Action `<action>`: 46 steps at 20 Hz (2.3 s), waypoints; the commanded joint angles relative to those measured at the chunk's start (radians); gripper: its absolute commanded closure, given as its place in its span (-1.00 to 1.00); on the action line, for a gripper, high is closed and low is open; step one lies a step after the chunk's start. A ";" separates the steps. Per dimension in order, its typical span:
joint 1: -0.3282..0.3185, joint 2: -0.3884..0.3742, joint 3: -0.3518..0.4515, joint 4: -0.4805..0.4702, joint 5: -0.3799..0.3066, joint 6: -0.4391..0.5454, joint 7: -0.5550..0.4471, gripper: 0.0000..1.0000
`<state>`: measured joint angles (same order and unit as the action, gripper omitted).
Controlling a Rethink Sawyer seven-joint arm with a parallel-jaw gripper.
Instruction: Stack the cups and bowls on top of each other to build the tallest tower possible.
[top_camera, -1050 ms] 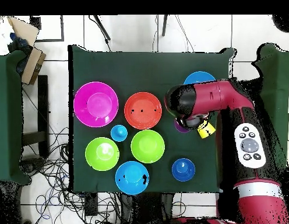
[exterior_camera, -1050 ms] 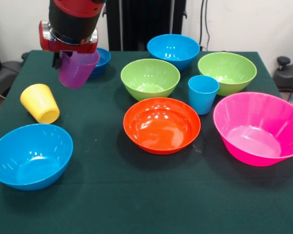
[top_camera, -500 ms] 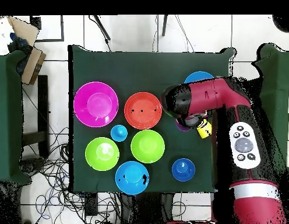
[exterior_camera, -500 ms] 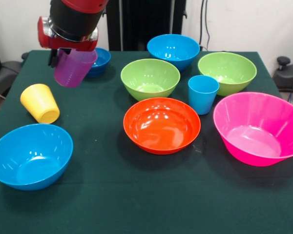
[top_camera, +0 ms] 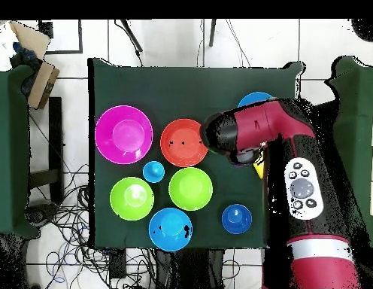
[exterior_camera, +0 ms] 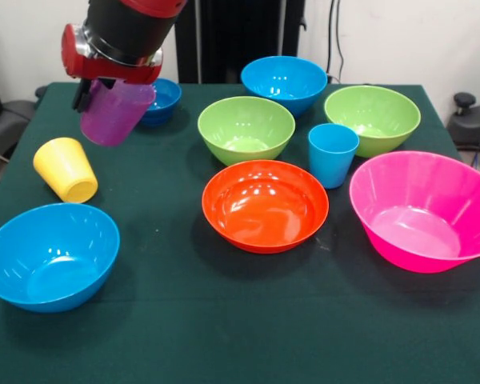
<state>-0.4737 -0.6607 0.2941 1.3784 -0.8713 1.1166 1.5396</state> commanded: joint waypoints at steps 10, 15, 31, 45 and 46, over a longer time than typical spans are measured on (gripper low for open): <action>0.061 -0.001 -0.050 0.083 -0.095 -0.116 -0.069 1.00; 0.064 0.002 -0.058 0.081 -0.091 -0.124 -0.071 1.00; 0.071 0.007 -0.073 0.083 -0.079 -0.147 -0.068 1.00; 0.069 0.017 -0.080 0.079 -0.068 -0.162 -0.074 1.00; 0.068 0.017 -0.079 0.079 -0.066 -0.162 -0.075 1.00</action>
<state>-0.4307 -0.6695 0.1899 1.4029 -0.8933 1.0423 1.5396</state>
